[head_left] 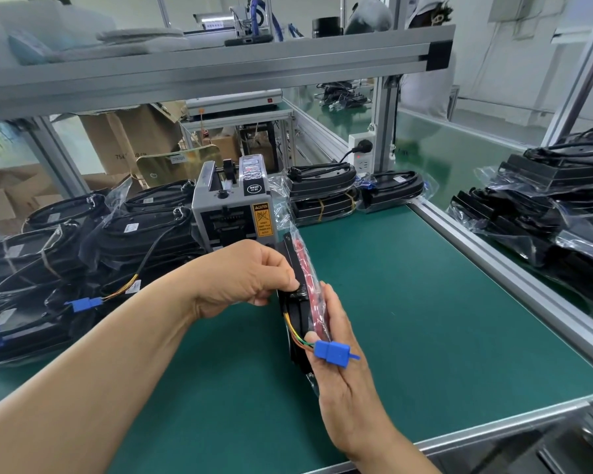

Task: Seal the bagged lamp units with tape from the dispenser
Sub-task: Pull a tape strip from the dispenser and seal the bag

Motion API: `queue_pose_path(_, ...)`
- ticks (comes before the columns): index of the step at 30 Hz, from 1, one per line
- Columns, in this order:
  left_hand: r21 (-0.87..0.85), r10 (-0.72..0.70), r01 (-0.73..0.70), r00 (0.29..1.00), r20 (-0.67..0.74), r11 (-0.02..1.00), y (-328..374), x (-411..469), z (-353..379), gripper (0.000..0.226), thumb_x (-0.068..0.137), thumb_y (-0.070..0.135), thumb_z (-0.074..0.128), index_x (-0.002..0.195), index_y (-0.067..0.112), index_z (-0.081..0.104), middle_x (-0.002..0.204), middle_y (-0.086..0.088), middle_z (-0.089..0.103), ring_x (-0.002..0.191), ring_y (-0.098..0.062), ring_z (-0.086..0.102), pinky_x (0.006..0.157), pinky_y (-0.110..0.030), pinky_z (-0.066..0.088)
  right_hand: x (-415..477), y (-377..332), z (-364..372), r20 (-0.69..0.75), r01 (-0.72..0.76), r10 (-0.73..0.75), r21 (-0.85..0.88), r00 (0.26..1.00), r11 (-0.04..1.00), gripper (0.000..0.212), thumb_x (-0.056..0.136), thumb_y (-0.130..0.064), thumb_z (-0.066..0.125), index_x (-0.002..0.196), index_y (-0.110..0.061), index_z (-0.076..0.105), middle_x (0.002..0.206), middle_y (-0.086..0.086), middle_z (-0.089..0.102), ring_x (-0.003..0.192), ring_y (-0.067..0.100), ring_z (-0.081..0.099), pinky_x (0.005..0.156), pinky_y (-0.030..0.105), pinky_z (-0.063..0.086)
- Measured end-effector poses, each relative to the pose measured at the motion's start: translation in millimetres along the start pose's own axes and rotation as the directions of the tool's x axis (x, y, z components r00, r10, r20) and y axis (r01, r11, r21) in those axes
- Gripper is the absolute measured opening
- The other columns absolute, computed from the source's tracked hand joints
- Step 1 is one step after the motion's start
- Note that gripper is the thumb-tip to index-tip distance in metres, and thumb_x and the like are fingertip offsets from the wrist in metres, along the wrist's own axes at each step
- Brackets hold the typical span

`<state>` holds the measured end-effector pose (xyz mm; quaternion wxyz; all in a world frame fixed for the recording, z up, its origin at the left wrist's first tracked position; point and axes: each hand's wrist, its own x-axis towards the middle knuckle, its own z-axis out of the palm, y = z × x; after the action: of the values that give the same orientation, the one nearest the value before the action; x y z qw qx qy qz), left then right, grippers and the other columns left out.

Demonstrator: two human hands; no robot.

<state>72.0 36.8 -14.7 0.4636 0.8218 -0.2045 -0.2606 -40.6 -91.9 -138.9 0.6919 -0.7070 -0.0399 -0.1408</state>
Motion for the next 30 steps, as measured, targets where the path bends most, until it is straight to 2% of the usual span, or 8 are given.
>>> queue_pose_path(8,0.047,-0.008,0.011,0.999,-0.044,0.999,-0.3,4.6,1.1,0.037,0.086,0.006,0.068,0.054,0.02,0.059,0.063,0.002,0.054,0.051,-0.005,0.047,0.053,-0.02,0.045,0.2,0.5,0.8,-0.01,0.017,-0.017,0.007,1.0,1.0,0.064,0.093,-0.038,0.047,0.151,-0.04,0.02,0.157,-0.027,0.028,0.142,-0.013,0.023,0.106,0.001,0.025)
queue_pose_path(15,0.06,-0.007,0.011,0.998,-0.07,0.998,-1.6,6.8,2.7,0.031,0.085,0.009,0.07,0.058,0.021,0.06,0.071,-0.003,0.059,0.065,-0.012,0.055,0.058,-0.023,0.048,0.3,-1.5,0.5,-0.006,0.005,-0.004,0.019,1.0,1.0,0.066,0.092,-0.039,0.049,0.151,-0.041,0.02,0.156,-0.029,0.027,0.141,-0.015,0.023,0.104,0.0,0.025)
queue_pose_path(19,0.056,-0.002,0.007,0.996,-0.086,0.998,-3.0,7.6,4.0,0.026,0.085,0.008,0.071,0.063,0.016,0.061,0.069,-0.003,0.058,0.066,-0.012,0.055,0.058,-0.023,0.049,-0.4,-5.4,-1.3,-0.008,0.012,-0.012,-0.012,1.0,1.0,0.066,0.09,-0.044,0.051,0.149,-0.045,0.022,0.154,-0.032,0.03,0.14,-0.015,0.025,0.104,0.001,0.027)
queue_pose_path(23,0.06,0.002,0.003,0.996,-0.089,0.998,-3.0,8.2,3.8,0.02,0.085,0.009,0.072,0.068,0.013,0.062,0.068,-0.002,0.058,0.066,-0.012,0.055,0.058,-0.022,0.051,-1.5,-8.3,-4.2,0.0,0.029,-0.029,-0.032,1.0,0.999,0.079,0.082,-0.048,0.062,0.151,-0.044,0.023,0.15,-0.035,0.035,0.14,-0.009,0.033,0.112,0.02,0.036)
queue_pose_path(25,0.059,0.003,0.002,0.996,-0.088,0.998,-3.1,8.7,3.7,0.017,0.085,0.01,0.071,0.071,0.01,0.063,0.068,-0.001,0.059,0.067,-0.012,0.056,0.06,-0.022,0.051,-2.0,-10.8,-4.2,-0.028,0.092,-0.097,-0.136,0.995,0.986,0.083,0.085,-0.034,0.064,0.152,-0.042,0.018,0.154,-0.033,0.03,0.142,-0.009,0.03,0.109,0.011,0.031)
queue_pose_path(27,0.063,0.006,0.0,0.996,-0.089,0.998,-2.9,8.9,4.4,0.014,0.086,0.01,0.071,0.074,0.009,0.063,0.068,0.0,0.059,0.067,-0.01,0.056,0.061,-0.022,0.052,1.1,-14.0,-5.0,-0.038,0.203,-0.226,-0.319,0.973,0.926,0.081,0.086,-0.021,0.061,0.153,-0.037,0.02,0.161,-0.02,0.023,0.147,-0.003,0.023,0.108,0.004,0.024)
queue_pose_path(28,0.065,0.009,-0.003,0.996,-0.089,0.998,-2.9,8.8,4.6,0.015,0.086,0.01,0.071,0.073,0.01,0.063,0.067,0.001,0.058,0.065,-0.009,0.056,0.06,-0.021,0.051,3.2,-15.2,-6.1,-0.015,0.253,-0.28,-0.381,0.96,0.889,0.078,0.086,-0.02,0.057,0.154,-0.038,0.022,0.162,-0.015,0.02,0.148,0.001,0.022,0.108,0.004,0.025)
queue_pose_path(30,0.07,0.016,-0.01,0.997,-0.082,0.998,-1.9,8.5,5.3,0.016,0.086,0.01,0.069,0.072,0.011,0.062,0.067,0.0,0.057,0.062,-0.008,0.054,0.058,-0.021,0.05,6.0,-19.6,-8.0,0.049,0.287,-0.295,-0.434,0.954,0.854,0.076,0.083,-0.029,0.048,0.152,-0.047,0.022,0.162,-0.017,0.014,0.148,0.005,0.026,0.104,0.006,0.032)
